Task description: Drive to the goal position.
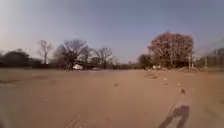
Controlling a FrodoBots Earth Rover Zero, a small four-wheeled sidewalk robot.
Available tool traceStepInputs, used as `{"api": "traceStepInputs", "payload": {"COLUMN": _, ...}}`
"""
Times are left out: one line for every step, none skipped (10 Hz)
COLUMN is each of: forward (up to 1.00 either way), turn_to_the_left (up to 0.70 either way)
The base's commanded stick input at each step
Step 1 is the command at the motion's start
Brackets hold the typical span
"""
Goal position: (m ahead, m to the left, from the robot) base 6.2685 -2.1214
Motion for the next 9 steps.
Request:
{"api": "traceStepInputs", "payload": {"forward": 0.7, "turn_to_the_left": 0.0}}
{"api": "traceStepInputs", "payload": {"forward": 0.7, "turn_to_the_left": 0.0}}
{"api": "traceStepInputs", "payload": {"forward": 0.7, "turn_to_the_left": 0.0}}
{"api": "traceStepInputs", "payload": {"forward": 0.7, "turn_to_the_left": 0.0}}
{"api": "traceStepInputs", "payload": {"forward": 0.7, "turn_to_the_left": 0.0}}
{"api": "traceStepInputs", "payload": {"forward": 0.7, "turn_to_the_left": 0.0}}
{"api": "traceStepInputs", "payload": {"forward": 0.7, "turn_to_the_left": 0.0}}
{"api": "traceStepInputs", "payload": {"forward": 0.7, "turn_to_the_left": 0.0}}
{"api": "traceStepInputs", "payload": {"forward": 0.7, "turn_to_the_left": 0.0}}
